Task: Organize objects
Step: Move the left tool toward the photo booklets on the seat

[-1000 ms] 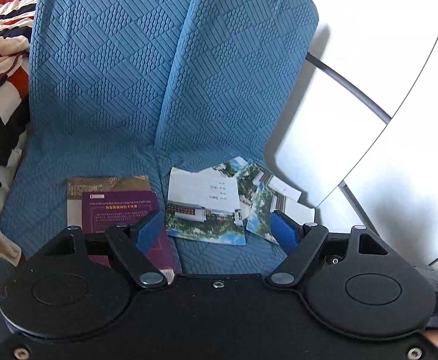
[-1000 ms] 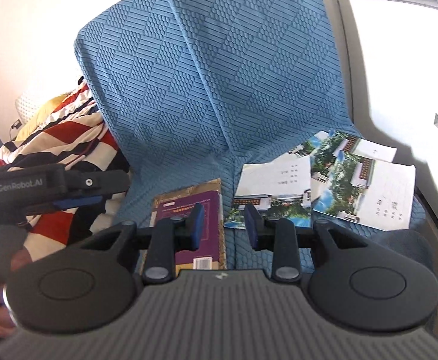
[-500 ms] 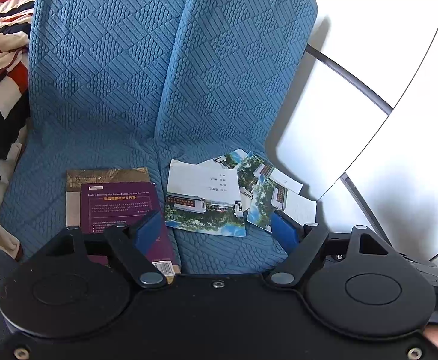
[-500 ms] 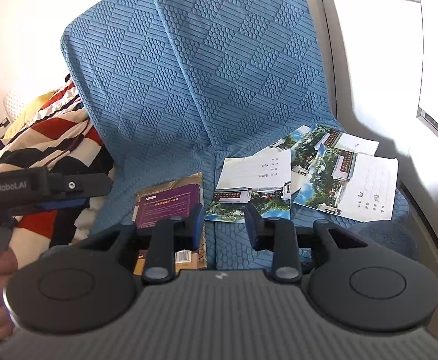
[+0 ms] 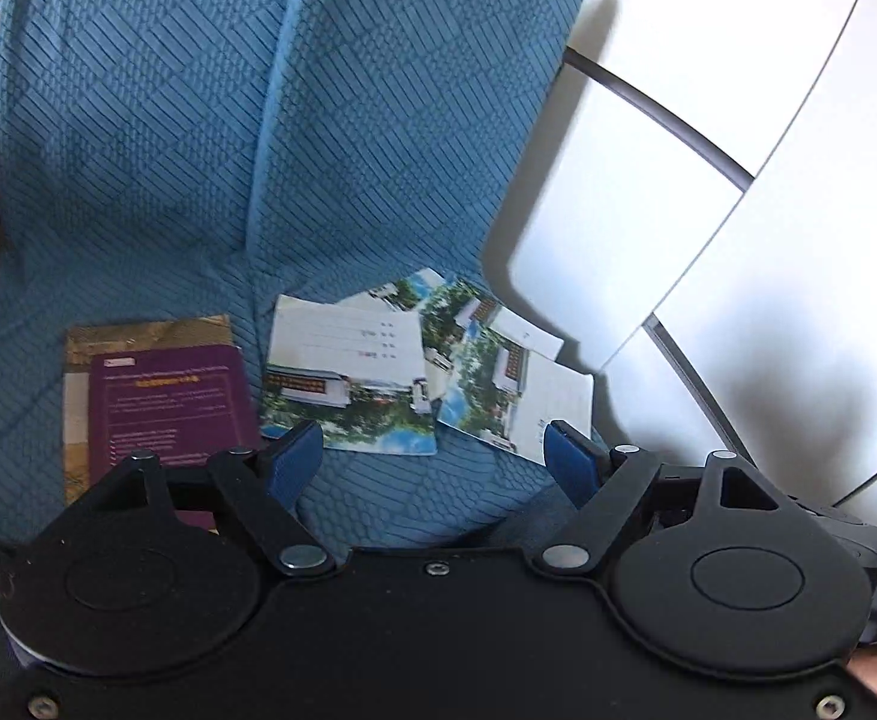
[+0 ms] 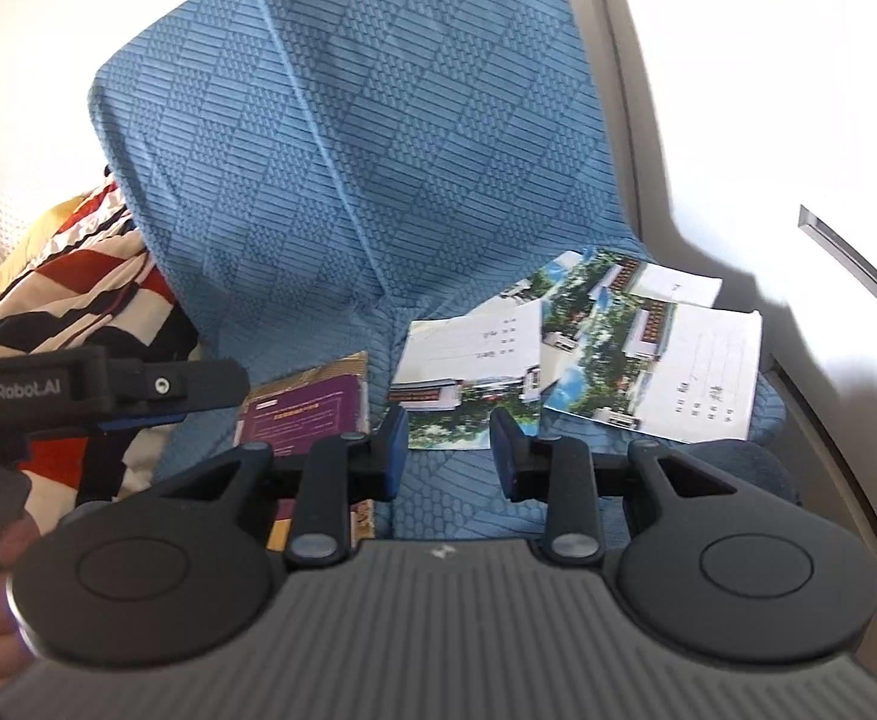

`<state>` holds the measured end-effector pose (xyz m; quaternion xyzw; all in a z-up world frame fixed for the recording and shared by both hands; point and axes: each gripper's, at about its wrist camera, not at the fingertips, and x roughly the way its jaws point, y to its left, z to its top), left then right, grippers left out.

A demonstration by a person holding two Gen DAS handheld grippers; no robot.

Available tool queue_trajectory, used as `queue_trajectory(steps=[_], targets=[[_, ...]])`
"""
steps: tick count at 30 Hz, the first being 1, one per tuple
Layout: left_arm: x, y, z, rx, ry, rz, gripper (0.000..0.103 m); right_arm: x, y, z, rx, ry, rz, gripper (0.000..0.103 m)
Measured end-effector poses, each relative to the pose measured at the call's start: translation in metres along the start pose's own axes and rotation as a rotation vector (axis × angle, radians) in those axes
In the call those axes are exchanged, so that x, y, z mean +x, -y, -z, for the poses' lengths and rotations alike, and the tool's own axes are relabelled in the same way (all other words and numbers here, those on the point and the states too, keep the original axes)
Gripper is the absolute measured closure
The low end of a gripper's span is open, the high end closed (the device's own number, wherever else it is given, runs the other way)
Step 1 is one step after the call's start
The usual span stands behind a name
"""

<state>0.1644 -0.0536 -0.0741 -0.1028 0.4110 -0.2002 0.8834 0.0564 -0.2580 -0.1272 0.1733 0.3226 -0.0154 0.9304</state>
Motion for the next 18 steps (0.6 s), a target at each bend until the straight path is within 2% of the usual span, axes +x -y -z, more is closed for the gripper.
queue_trajectory(steps=[18], targets=[[0.044, 0.059, 0.006, 0.055, -0.066, 0.063, 0.024, -0.019, 0.058, 0.005, 0.081, 0.03, 0.097, 0.069]])
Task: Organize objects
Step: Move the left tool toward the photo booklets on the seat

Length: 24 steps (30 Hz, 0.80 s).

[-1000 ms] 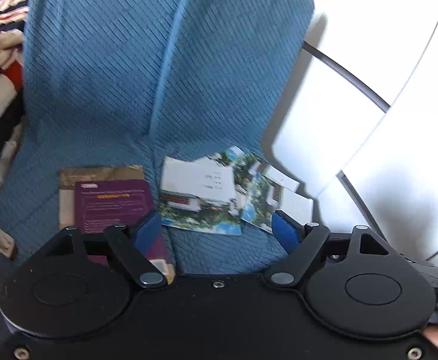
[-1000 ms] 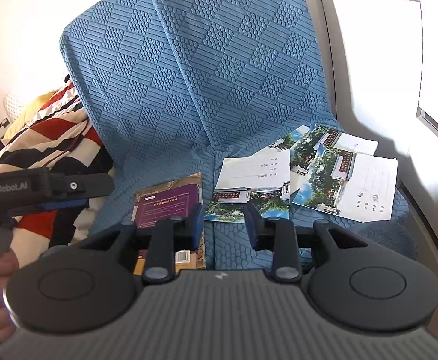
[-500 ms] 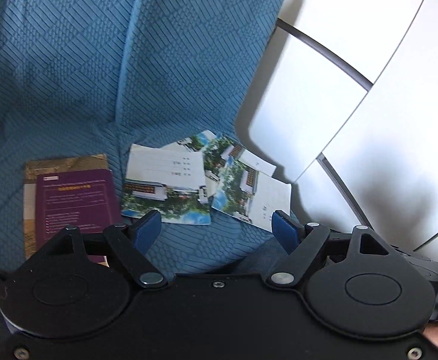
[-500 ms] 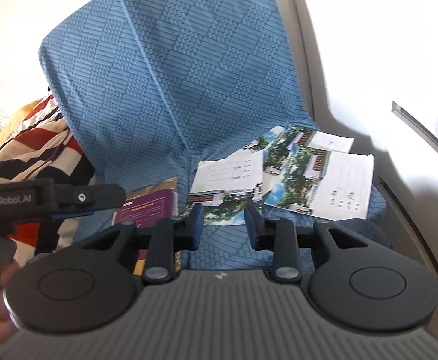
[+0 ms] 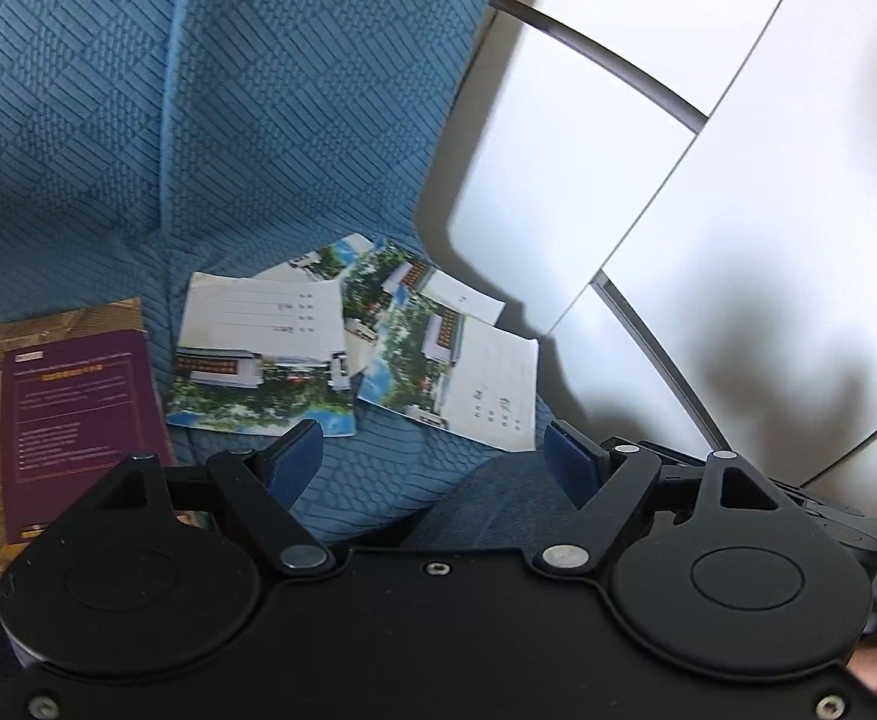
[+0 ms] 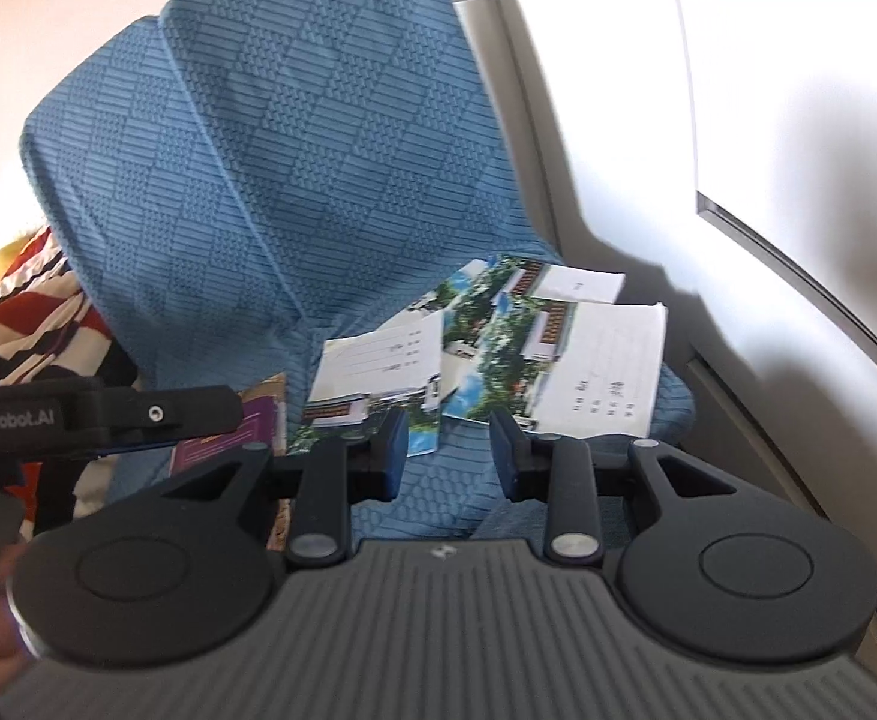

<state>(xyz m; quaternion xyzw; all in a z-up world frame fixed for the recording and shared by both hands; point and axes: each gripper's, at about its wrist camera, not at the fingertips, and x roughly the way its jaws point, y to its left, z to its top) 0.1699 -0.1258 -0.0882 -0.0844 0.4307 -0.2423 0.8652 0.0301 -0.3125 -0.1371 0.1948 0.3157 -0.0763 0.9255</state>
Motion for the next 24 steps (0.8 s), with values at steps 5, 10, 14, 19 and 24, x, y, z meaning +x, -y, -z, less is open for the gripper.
queue_trajectory(steps=[5, 10, 14, 19, 24], targets=[[0.02, 0.006, 0.0, -0.012, -0.022, 0.016, 0.024, -0.001, 0.022, -0.001, 0.051, 0.002, 0.037, 0.069], [0.046, 0.007, -0.002, -0.044, -0.058, 0.023, 0.024, 0.003, 0.047, -0.003, 0.097, -0.005, 0.05, 0.054], [0.068, 0.008, -0.005, -0.064, -0.081, 0.027, 0.024, 0.009, 0.068, -0.006, 0.145, -0.016, 0.057, 0.04], [0.102, 0.009, -0.007, -0.088, -0.117, 0.035, 0.024, 0.023, 0.09, -0.015, 0.179, -0.028, 0.057, 0.04], [0.142, 0.005, -0.007, -0.119, -0.162, 0.034, 0.024, 0.047, 0.112, -0.022, 0.224, -0.058, 0.057, 0.04]])
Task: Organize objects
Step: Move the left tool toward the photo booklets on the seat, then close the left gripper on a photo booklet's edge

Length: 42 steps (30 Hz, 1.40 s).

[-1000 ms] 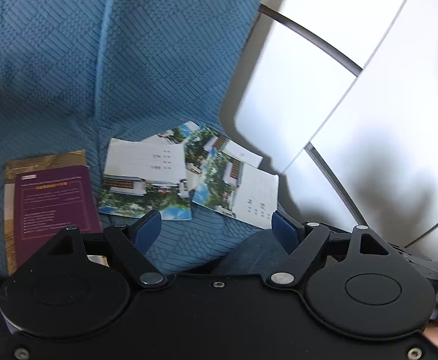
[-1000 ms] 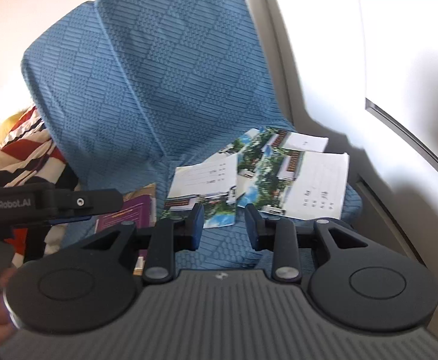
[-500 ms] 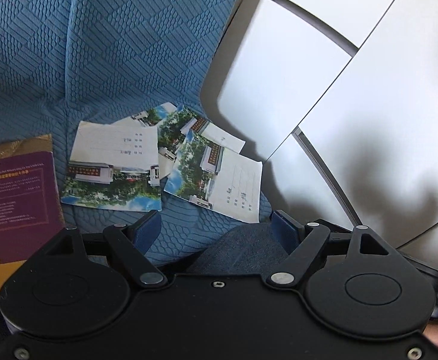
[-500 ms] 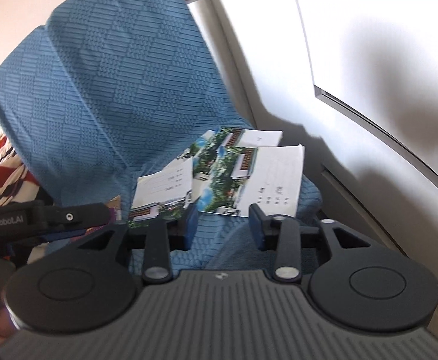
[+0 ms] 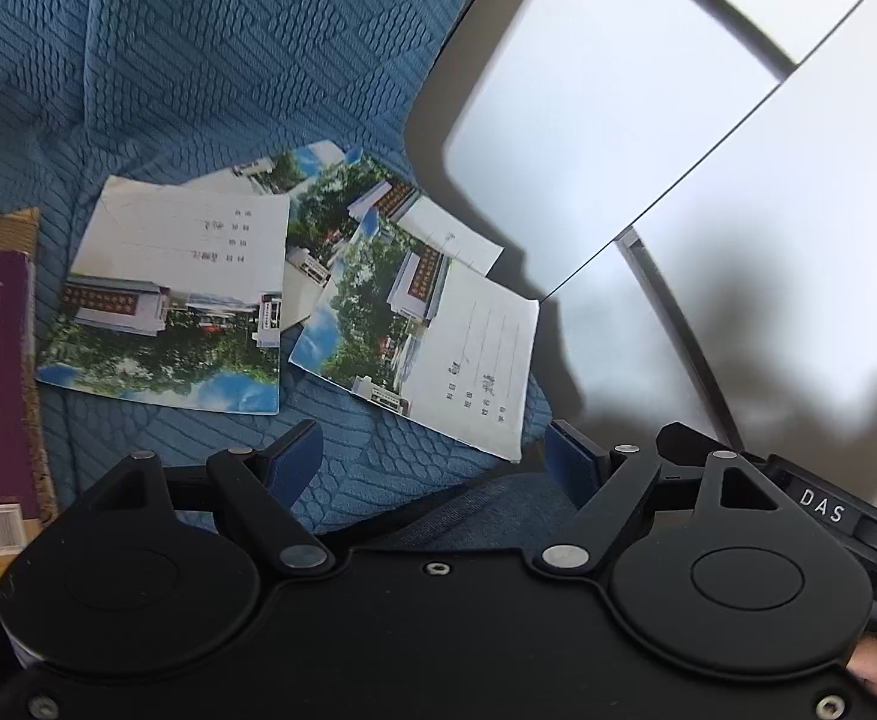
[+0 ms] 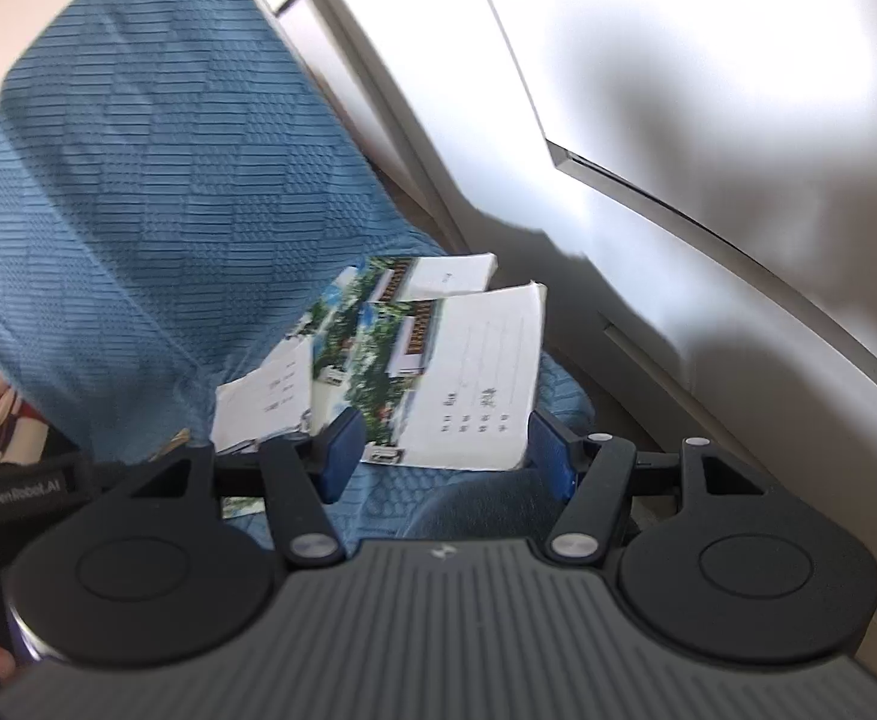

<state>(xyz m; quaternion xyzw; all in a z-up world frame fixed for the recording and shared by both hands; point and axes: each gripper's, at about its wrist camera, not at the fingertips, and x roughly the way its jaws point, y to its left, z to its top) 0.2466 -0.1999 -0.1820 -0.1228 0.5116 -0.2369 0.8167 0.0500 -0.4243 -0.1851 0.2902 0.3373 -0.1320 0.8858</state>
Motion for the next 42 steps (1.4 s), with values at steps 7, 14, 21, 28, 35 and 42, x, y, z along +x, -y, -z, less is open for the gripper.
queue_trajectory(steps=[7, 14, 21, 28, 35, 42], targets=[[0.053, -0.023, -0.01, -0.07, -0.058, 0.012, 0.026, 0.048, 0.026, -0.011, 0.03, -0.075, 0.003, 0.04], [0.096, -0.048, -0.014, -0.181, -0.119, 0.06, 0.032, 0.099, 0.036, -0.024, 0.019, -0.145, 0.006, 0.04], [0.123, -0.07, -0.019, -0.268, -0.154, 0.127, 0.044, 0.143, 0.034, -0.036, -0.037, -0.212, -0.007, 0.04], [0.14, -0.08, -0.018, -0.337, -0.164, 0.163, 0.052, 0.171, 0.039, -0.052, -0.064, -0.251, -0.007, 0.04], [0.144, -0.09, -0.018, -0.392, -0.141, 0.207, 0.055, 0.198, 0.033, -0.064, -0.157, -0.303, -0.008, 0.041], [0.146, -0.094, -0.016, -0.398, -0.149, 0.209, 0.064, 0.224, 0.043, -0.07, -0.119, -0.354, -0.006, 0.041]])
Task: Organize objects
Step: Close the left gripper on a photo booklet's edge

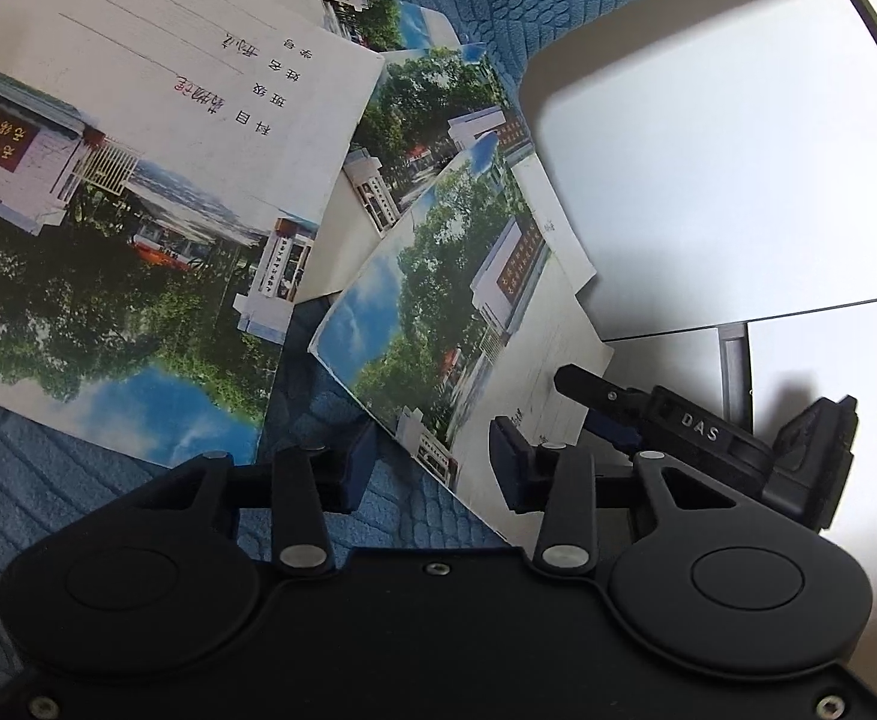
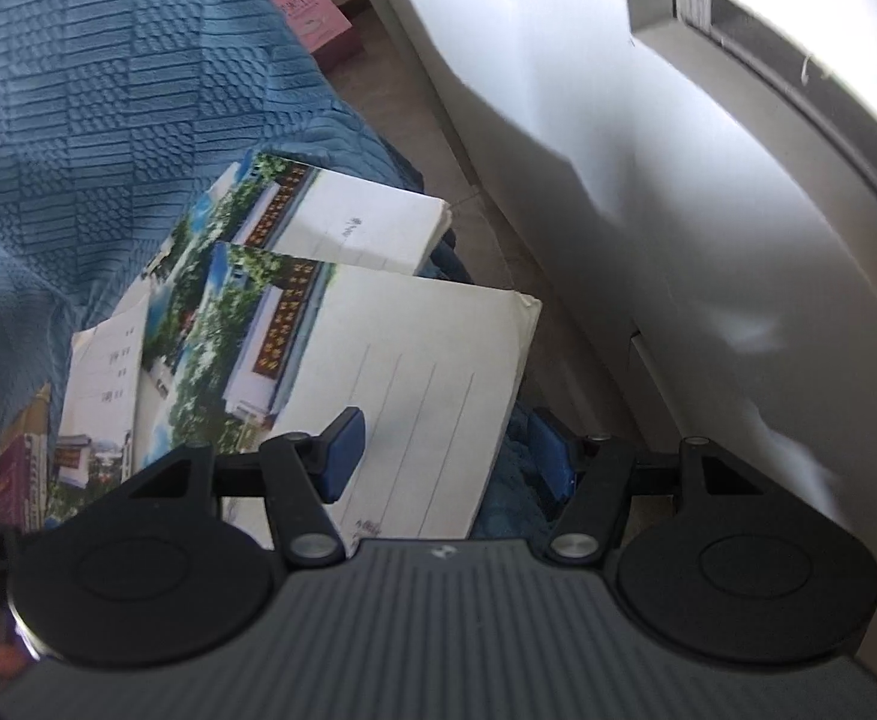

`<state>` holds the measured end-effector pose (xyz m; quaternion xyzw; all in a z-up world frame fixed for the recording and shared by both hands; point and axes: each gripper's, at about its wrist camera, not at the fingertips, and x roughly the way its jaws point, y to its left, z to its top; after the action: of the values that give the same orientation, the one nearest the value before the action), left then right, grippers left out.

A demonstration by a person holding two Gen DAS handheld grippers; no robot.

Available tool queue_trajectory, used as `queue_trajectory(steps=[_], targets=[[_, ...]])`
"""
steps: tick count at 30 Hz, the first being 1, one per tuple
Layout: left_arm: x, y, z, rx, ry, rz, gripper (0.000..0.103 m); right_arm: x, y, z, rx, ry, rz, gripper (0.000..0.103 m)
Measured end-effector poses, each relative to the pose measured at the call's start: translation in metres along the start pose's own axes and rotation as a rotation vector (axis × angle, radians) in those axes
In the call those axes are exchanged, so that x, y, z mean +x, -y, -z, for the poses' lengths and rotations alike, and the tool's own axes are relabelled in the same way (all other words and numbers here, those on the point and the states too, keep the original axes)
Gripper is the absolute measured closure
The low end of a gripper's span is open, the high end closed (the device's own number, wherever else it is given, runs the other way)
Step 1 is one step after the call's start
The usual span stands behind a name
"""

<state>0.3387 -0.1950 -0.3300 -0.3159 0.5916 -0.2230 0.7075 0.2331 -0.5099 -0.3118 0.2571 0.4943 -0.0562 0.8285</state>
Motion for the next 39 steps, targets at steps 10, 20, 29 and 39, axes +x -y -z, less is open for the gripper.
queue_trajectory(steps=[10, 20, 29, 39], targets=[[0.006, -0.012, -0.002, -0.115, -0.009, 0.107, 0.056, 0.0, -0.009, -0.008, -0.051, 0.05, -0.038, 0.067], [-0.001, -0.023, 0.003, -0.209, 0.026, 0.195, 0.063, -0.024, -0.022, -0.006, -0.014, 0.124, -0.241, 0.097], [-0.006, -0.021, 0.011, -0.176, 0.018, 0.119, 0.09, -0.037, -0.02, 0.003, 0.059, 0.141, -0.274, 0.099], [-0.037, -0.004, 0.016, -0.12, 0.047, 0.067, 0.095, -0.068, -0.042, 0.021, 0.009, 0.189, -0.252, 0.099]])
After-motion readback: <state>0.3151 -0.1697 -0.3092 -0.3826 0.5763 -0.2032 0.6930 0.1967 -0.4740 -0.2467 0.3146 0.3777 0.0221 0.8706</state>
